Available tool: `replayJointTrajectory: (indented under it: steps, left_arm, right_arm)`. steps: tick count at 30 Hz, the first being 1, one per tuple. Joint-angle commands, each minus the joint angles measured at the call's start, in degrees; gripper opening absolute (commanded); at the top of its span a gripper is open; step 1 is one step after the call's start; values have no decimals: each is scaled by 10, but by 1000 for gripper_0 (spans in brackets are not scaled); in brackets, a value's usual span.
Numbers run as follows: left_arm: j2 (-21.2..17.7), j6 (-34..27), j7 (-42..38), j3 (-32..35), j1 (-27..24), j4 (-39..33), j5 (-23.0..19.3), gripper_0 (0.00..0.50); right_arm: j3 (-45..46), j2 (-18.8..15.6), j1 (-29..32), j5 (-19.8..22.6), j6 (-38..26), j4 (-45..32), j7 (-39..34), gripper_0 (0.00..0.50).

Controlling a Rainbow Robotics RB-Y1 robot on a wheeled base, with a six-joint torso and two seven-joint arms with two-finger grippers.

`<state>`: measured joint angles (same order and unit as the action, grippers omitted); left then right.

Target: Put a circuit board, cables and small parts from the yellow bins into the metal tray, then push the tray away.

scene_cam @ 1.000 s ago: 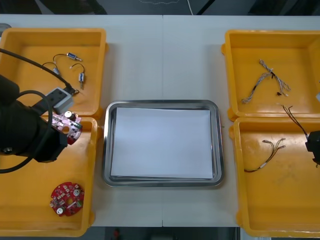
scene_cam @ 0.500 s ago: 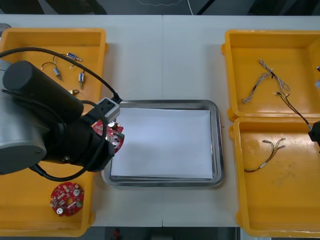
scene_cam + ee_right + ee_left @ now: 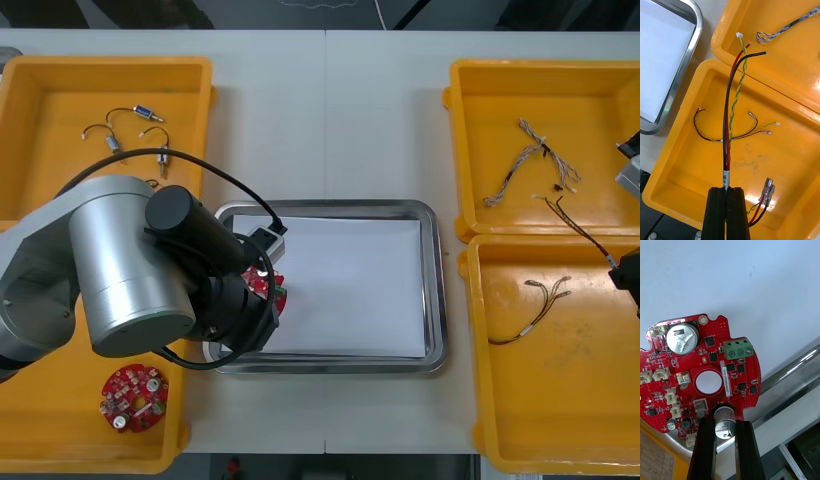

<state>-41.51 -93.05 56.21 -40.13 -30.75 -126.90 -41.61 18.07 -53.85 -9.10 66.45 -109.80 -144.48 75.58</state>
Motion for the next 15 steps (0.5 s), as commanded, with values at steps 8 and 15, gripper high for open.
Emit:
replayJointTrajectory:
  steps: [8, 15]
  left_arm:
    - [11, 66, 6, -65, -22, 41, 38, 1]
    - [11, 79, 3, -84, -22, 53, 56, 6]
  right_arm:
    - [-7, -21, -12, 4, -2, -15, 7, 0]
    - [-7, -21, -12, 3, -2, -14, 7, 0]
